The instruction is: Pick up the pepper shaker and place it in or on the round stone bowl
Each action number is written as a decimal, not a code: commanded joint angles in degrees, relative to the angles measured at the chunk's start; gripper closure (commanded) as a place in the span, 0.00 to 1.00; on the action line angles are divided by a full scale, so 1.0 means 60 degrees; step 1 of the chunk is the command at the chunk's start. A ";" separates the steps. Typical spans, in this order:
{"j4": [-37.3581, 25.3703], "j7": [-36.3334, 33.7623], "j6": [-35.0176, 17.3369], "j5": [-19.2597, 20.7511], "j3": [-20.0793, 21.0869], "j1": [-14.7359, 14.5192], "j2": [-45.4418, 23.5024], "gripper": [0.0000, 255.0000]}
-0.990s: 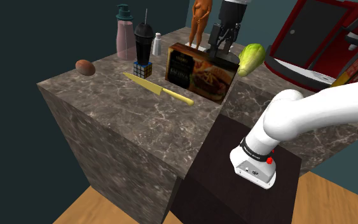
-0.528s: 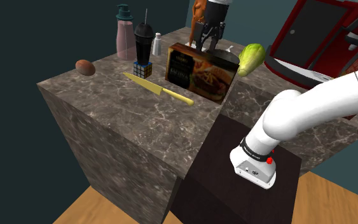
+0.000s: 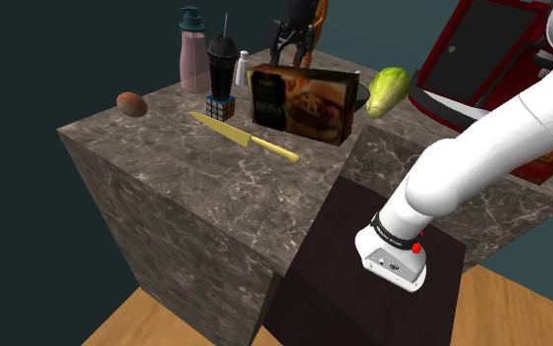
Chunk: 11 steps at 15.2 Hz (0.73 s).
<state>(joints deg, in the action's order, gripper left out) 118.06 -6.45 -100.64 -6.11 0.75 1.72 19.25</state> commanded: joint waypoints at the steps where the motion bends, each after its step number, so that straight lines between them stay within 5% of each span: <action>1: -0.0416 0.0013 -0.0199 0.0562 0.0012 0.0154 -0.0792 0.00; 11: -0.3891 -0.0017 -0.0646 0.0687 -0.0033 0.0518 -0.4224 0.00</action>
<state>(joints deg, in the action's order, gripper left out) 97.30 -6.61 -104.65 -2.11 0.73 4.66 -3.92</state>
